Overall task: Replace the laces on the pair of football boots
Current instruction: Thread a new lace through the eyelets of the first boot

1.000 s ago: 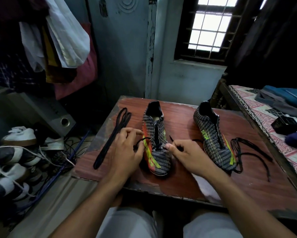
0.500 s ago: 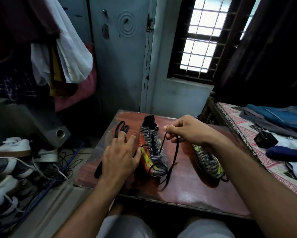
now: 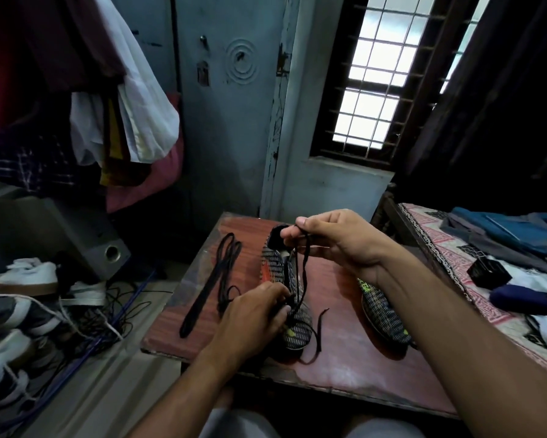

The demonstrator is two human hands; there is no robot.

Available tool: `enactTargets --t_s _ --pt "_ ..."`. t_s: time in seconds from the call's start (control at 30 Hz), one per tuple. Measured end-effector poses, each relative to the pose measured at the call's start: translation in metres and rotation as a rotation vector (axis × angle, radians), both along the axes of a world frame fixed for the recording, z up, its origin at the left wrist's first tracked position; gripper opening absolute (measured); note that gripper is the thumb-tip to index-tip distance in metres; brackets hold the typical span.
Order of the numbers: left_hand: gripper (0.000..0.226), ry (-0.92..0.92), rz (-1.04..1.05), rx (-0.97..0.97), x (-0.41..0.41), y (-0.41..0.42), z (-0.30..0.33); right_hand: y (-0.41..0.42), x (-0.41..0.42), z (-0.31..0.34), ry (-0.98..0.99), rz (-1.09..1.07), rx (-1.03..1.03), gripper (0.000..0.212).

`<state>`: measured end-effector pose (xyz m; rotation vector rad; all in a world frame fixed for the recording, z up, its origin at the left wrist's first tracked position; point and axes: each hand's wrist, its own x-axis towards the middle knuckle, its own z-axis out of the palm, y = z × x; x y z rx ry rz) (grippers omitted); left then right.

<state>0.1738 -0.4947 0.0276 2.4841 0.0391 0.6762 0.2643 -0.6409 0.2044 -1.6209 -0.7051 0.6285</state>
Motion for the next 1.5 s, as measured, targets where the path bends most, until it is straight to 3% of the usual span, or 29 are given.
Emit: enactTargets --t_s 0.23,0.5,0.93,1.0,1.1,1.17,1.3,1.5 --pt "0.025 -0.029 0.025 0.024 0.004 0.005 -0.003 0.016 -0.005 0.014 -0.019 -0.004 0.155 0.027" --pt "0.025 -0.017 0.041 0.023 0.006 0.006 -0.005 0.036 -0.018 0.038 -0.062 0.04 0.336 0.015" --pt "0.024 -0.103 0.072 0.114 0.0 0.003 0.004 0.062 -0.03 0.055 -0.214 0.073 0.371 0.018" --pt "0.019 -0.22 0.172 0.013 -0.009 0.002 0.018 0.062 -0.029 0.054 -0.281 0.043 0.346 0.019" --pt "0.023 -0.451 0.233 -0.414 -0.023 0.011 0.064 0.054 -0.024 0.052 -0.39 0.043 0.285 0.02" --pt "0.028 -0.517 0.089 -0.606 -0.039 0.014 0.108 0.049 -0.023 0.052 -0.462 0.075 0.224 0.023" --pt "0.034 -0.415 -0.218 -0.79 -0.056 0.01 0.168 0.044 -0.024 0.055 -0.553 0.115 0.154 0.02" --pt "0.029 -0.337 0.011 -0.526 -0.058 0.014 0.183 0.03 -0.023 0.055 -0.572 0.112 0.131 0.018"
